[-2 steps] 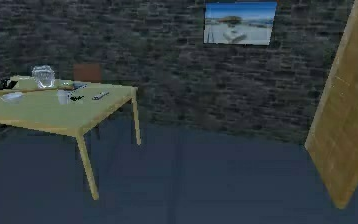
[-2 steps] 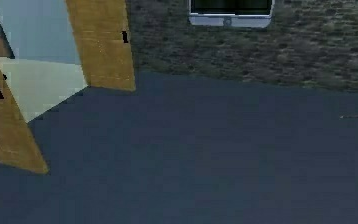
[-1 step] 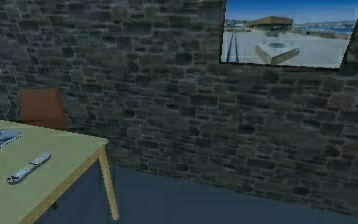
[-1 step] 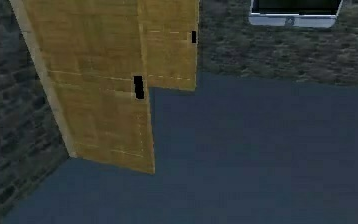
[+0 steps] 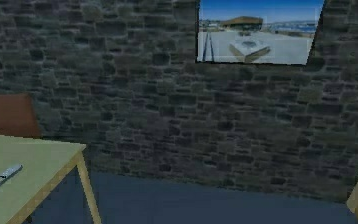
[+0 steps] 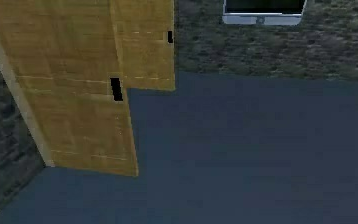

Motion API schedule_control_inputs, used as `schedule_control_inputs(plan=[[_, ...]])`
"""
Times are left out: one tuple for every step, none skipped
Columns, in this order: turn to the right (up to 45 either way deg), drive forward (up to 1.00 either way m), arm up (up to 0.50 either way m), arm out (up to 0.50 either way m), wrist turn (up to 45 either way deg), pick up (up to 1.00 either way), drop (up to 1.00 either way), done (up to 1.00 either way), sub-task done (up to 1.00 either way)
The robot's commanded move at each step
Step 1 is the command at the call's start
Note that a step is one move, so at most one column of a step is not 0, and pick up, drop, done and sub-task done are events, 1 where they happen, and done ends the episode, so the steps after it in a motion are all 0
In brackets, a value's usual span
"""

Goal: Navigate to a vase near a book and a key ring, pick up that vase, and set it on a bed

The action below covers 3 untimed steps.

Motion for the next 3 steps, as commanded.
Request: schedule_control_inputs(plan=[[0.0, 0.85, 0.0, 0.0, 0.0, 0.0, 0.0, 0.0, 0.0], [-45.0, 0.0, 0.0, 0.0, 0.0, 0.0, 0.0, 0.0, 0.0], [-45.0, 0.0, 0.0, 0.0, 0.0, 0.0, 0.0, 0.0, 0.0]])
